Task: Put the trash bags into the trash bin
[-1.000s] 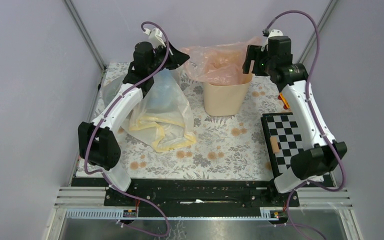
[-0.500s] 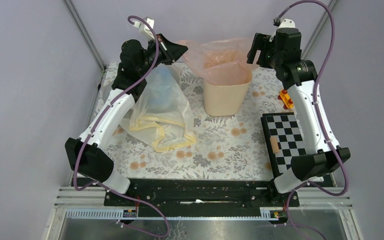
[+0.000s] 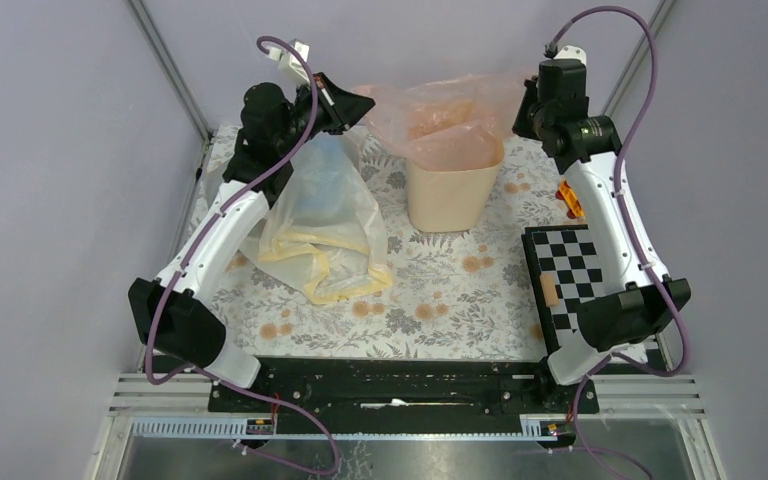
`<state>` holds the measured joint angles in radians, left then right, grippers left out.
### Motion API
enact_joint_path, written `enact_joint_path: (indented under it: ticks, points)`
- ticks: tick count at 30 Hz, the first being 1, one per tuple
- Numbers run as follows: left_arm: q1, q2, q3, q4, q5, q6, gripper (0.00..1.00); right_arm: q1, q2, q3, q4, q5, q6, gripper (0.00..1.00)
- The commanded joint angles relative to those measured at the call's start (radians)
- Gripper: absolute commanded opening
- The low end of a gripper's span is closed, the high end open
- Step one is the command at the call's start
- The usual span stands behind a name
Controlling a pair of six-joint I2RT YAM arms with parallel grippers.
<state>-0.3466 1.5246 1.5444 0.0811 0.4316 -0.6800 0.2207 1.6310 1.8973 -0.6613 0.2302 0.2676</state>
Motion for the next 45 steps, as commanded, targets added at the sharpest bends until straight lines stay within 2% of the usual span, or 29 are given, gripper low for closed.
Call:
enact_joint_path:
  ticks: [1, 2, 12, 17, 29, 32, 39, 43, 45]
  points:
    - [0.0, -0.076, -0.067, -0.002, -0.044, 0.0, 0.0, -0.005, -0.068, -0.011, -0.026, 0.145, -0.02, 0.03]
    - [0.0, -0.091, -0.091, -0.009, -0.061, -0.014, 0.0, -0.004, -0.076, -0.013, -0.042, 0.159, -0.02, 0.0]
    - [0.0, -0.227, -0.343, -0.003, -0.126, -0.1, 0.0, -0.015, -0.183, -0.138, -0.144, 0.185, -0.014, 0.0]
    - [0.0, -0.277, -0.449, 0.0, -0.205, -0.115, 0.0, -0.035, -0.212, -0.228, -0.164, 0.214, -0.004, 0.0]
    - [0.002, -0.317, -0.454, -0.146, -0.272, -0.043, 0.0, -0.084, -0.189, -0.321, -0.182, 0.236, -0.001, 0.0]
    - [0.011, -0.274, -0.472, -0.136, -0.271, -0.06, 0.0, -0.092, -0.143, -0.325, -0.15, 0.221, 0.0, 0.0]
    - [0.021, -0.113, -0.439, 0.047, -0.312, -0.087, 0.0, -0.125, -0.021, -0.275, -0.015, 0.118, 0.009, 0.01]
    - [0.021, 0.041, -0.313, 0.04, -0.282, -0.072, 0.0, -0.139, 0.085, -0.212, 0.004, 0.041, -0.007, 0.03]
    - [0.021, 0.133, -0.25, 0.027, -0.261, -0.067, 0.0, -0.14, 0.125, -0.187, 0.003, -0.024, -0.023, 0.09]
